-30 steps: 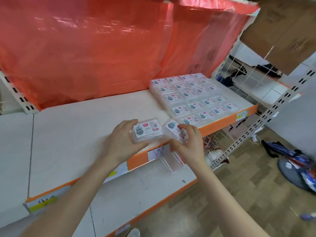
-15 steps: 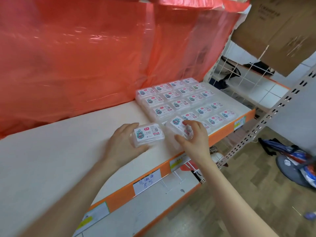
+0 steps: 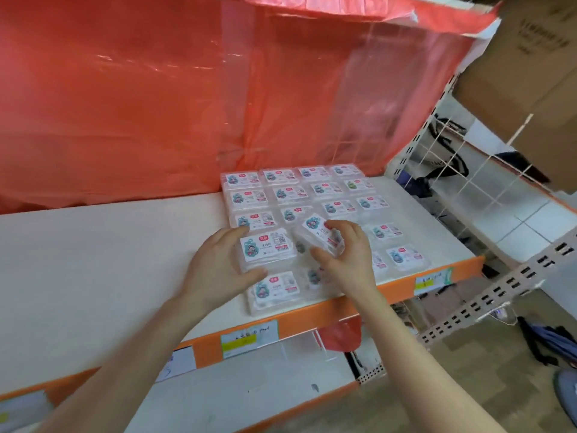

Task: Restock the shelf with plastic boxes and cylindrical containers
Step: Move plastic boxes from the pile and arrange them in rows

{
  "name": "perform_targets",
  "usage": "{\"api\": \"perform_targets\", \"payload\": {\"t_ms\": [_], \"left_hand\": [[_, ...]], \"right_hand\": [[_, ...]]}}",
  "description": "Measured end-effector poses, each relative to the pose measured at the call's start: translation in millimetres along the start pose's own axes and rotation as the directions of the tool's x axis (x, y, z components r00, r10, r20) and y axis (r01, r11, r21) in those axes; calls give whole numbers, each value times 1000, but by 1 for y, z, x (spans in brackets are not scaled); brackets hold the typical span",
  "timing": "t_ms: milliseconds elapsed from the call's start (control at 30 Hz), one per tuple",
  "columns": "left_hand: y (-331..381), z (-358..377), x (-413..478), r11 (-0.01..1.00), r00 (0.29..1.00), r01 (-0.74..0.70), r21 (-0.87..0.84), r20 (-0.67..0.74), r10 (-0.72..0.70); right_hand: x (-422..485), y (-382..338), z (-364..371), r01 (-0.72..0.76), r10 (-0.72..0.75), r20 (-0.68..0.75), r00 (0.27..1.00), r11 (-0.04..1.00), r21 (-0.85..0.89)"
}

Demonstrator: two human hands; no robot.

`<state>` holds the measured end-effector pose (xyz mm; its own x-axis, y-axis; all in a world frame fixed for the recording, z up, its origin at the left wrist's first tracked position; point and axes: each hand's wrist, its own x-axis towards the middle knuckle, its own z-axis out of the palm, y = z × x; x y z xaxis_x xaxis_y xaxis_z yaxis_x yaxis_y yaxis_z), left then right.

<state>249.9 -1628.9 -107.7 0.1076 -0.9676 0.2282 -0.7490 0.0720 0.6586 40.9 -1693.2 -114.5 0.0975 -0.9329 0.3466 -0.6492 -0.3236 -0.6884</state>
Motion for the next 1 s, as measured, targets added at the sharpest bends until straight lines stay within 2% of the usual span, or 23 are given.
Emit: {"api": "perform_targets", "payload": {"t_ms": [133,400,533,700,1000], "left_hand": [[24,29,3,999,999,41,1,-1,-41],[62,70,14,987,997,74,141,6,-76],[67,77,12,974,999,36,222,21,-42],[81,91,7,964,998,-45,264,-39,57],[84,100,8,938,998,-47,343,-14,55]], "right_hand": [[12,26,-22,21,-22,22,1000,1000,8],[23,69,-63,39,-39,40,998,999,8],[24,81,-73,32,-33,50,998,999,25],[27,90,-79,28,-29,71,997,1000,10],[31,102,-89,46,-38,115,993,997,-66]]}}
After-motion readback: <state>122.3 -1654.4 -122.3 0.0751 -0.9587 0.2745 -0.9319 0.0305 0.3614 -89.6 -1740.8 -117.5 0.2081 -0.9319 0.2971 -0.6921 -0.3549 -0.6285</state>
